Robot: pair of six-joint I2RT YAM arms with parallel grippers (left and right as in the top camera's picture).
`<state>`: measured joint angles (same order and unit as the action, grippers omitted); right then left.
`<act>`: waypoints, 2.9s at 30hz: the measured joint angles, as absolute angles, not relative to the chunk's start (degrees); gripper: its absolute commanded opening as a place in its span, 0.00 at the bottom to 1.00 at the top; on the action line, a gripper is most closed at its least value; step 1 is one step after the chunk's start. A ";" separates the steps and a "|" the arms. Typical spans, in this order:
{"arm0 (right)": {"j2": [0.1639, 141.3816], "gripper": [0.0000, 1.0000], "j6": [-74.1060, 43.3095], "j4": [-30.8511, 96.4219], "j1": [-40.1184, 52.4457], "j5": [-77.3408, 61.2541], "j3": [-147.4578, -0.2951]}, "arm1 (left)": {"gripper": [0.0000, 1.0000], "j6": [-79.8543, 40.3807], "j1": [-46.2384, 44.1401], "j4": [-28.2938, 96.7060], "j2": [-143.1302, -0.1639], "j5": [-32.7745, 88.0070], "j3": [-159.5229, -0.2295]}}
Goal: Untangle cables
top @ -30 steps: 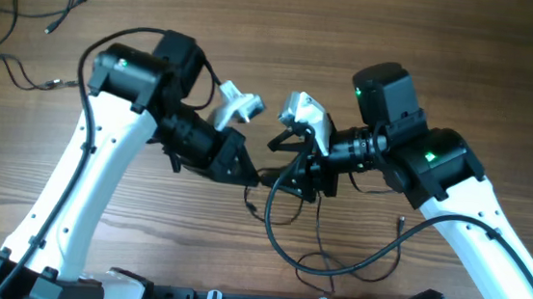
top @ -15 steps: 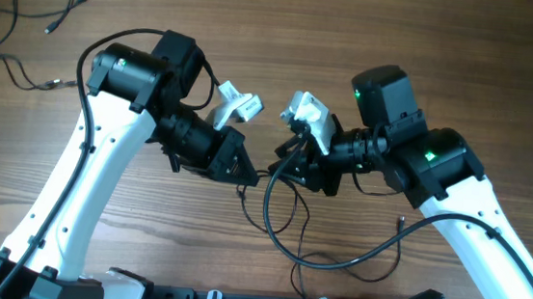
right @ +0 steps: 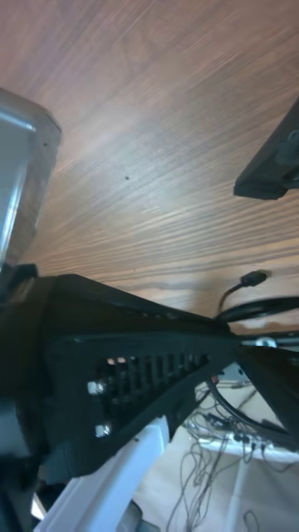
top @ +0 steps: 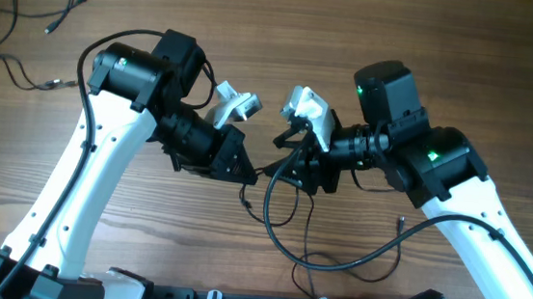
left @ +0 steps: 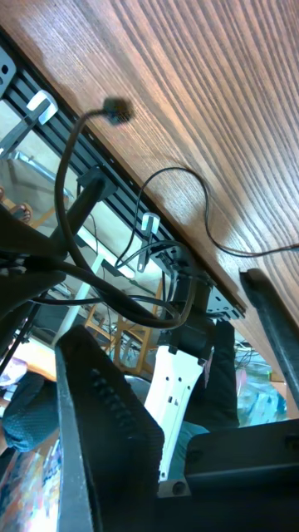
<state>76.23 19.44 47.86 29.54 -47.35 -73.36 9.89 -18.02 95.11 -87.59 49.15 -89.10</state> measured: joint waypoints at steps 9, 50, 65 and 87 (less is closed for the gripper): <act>76.69 0.18 23.31 52.42 29.54 -46.15 -73.56 | 0.04 8.86 -18.02 95.09 -87.59 49.17 -89.10; 76.82 0.36 -40.29 47.46 19.86 -13.74 -73.65 | 0.04 -5.08 -17.26 81.91 -87.79 42.11 -89.23; 76.84 0.88 -30.44 45.08 19.77 -23.22 -73.65 | 0.04 -28.32 -15.68 79.11 -82.98 17.76 -92.12; 76.84 1.00 -4.75 46.11 19.77 -34.24 -73.65 | 0.04 -22.92 -15.68 77.97 -83.83 44.66 -92.12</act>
